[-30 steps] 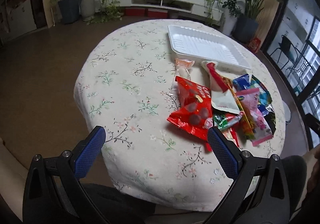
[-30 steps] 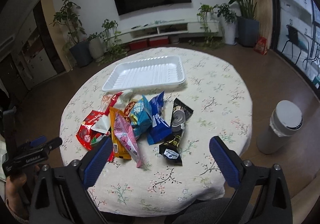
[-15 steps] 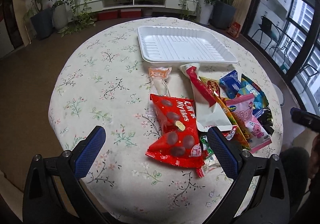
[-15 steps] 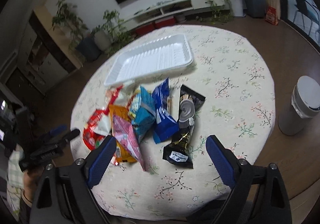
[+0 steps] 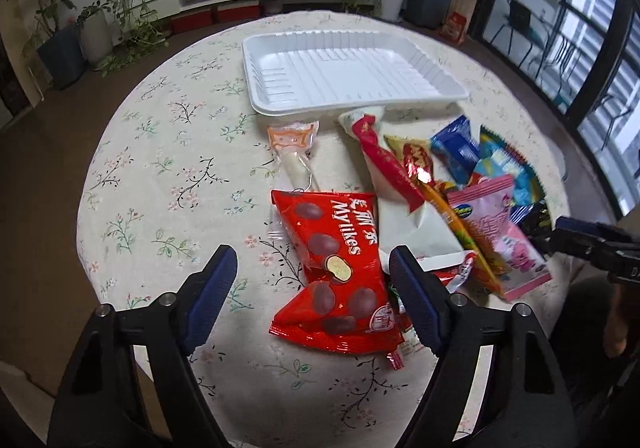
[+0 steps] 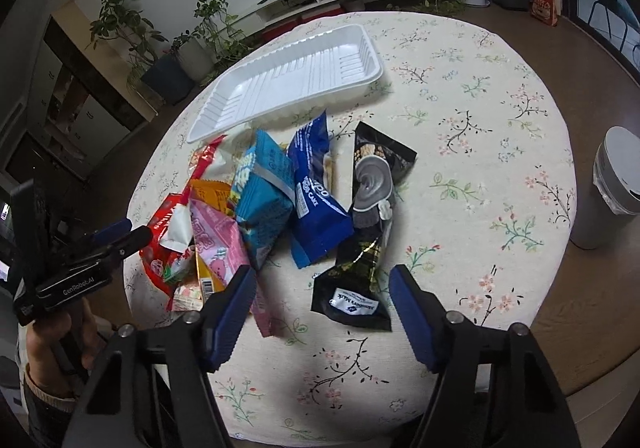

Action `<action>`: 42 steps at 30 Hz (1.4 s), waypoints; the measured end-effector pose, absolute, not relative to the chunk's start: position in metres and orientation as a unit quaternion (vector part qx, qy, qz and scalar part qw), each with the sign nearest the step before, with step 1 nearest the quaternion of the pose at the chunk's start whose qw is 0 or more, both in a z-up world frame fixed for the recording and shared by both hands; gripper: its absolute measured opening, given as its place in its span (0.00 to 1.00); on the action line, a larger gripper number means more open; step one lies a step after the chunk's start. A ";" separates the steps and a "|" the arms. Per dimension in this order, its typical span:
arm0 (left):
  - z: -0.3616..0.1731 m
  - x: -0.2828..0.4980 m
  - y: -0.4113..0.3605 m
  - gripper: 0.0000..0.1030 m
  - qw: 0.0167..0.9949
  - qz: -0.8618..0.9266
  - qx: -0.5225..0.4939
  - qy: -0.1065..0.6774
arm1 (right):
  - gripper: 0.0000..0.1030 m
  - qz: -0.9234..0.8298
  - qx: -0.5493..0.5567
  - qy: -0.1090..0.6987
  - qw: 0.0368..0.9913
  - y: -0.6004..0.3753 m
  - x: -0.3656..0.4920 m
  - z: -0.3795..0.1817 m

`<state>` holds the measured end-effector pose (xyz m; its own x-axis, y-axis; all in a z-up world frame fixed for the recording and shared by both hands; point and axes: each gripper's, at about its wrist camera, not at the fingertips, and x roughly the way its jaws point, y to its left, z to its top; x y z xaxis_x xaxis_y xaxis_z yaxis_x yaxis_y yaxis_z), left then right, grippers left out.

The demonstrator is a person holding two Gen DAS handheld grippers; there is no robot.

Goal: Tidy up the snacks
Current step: 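Grasp the red Mylikes bag with the left gripper while the right grasps the black packet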

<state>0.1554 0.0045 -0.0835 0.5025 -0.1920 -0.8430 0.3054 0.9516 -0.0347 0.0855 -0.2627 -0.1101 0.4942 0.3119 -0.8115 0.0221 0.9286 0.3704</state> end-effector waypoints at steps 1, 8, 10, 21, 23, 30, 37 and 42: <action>-0.086 0.157 0.001 0.75 0.862 -0.141 0.067 0.482 | 0.64 0.084 0.165 0.495 0.849 -0.262 0.086 -0.110; -0.094 0.166 0.011 0.73 0.856 -0.135 0.044 0.498 | 0.63 0.081 0.152 0.488 0.856 -0.261 0.085 -0.109; -0.093 0.166 0.015 0.69 0.855 -0.143 0.027 0.497 | 0.63 0.081 0.151 0.486 0.857 -0.261 0.086 -0.109; -0.103 0.178 0.001 0.68 0.838 -0.156 0.068 0.518 | 0.63 0.076 0.148 0.487 0.857 -0.259 0.087 -0.110; -0.107 0.182 0.000 0.68 0.834 -0.157 0.068 0.525 | 0.63 0.076 0.149 0.487 0.857 -0.259 0.087 -0.110; -0.110 0.191 0.001 0.40 0.823 -0.180 0.050 0.536 | 0.63 0.078 0.147 0.485 0.859 -0.259 0.087 -0.110; -0.124 0.203 0.008 0.39 0.809 -0.176 0.032 0.560 | 0.63 0.078 0.151 0.484 0.858 -0.259 0.086 -0.111; -0.123 0.203 0.015 0.32 0.817 -0.176 0.012 0.550 | 0.62 0.078 0.149 0.484 0.859 -0.258 0.086 -0.111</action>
<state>0.2029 0.0154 -0.1228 0.3343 -0.2733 -0.9020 0.3001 0.9381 -0.1730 0.0857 -0.2584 -0.1106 0.5196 0.2774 -0.8081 0.0111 0.9435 0.3311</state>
